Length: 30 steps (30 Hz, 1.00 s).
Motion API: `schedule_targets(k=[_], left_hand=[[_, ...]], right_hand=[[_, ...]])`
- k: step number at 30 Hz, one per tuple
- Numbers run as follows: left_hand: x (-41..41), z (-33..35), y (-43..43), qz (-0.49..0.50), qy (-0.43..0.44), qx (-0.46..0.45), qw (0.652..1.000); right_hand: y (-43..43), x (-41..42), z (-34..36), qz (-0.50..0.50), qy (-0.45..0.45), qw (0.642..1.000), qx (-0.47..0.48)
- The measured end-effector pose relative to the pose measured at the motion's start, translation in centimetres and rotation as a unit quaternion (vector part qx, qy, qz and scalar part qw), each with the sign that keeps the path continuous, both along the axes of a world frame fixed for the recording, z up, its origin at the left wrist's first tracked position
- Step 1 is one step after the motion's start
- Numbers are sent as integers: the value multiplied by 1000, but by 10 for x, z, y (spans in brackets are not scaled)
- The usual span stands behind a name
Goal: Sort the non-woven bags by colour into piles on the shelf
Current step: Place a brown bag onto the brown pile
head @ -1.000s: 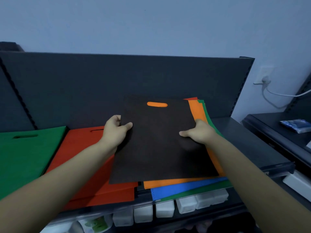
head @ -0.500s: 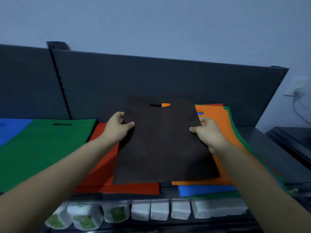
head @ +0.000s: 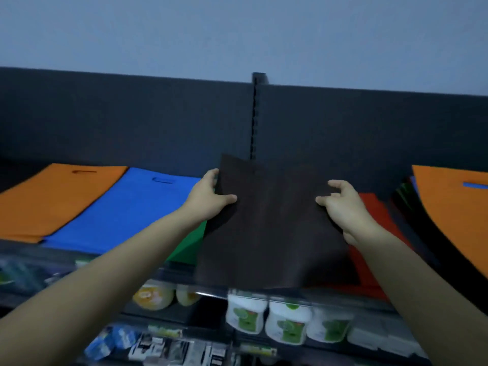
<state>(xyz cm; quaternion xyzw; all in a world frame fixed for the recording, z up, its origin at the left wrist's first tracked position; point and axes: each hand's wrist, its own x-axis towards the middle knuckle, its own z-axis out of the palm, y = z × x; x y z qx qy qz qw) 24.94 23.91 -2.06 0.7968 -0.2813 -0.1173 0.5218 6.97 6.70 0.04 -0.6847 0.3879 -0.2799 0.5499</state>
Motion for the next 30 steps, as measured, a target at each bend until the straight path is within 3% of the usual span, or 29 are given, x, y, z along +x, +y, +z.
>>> schedule_targets(k=[8, 16, 30], left_hand=[[74, -5, 88, 55, -3, 39, 998], [134, -21, 157, 128, -1, 1, 992], [297, -28, 370, 143, -102, -25, 984]], right_hand=[[59, 86, -9, 73, 46, 996, -4], [104, 154, -15, 141, 72, 987, -2], [313, 312, -20, 121, 39, 991, 27]])
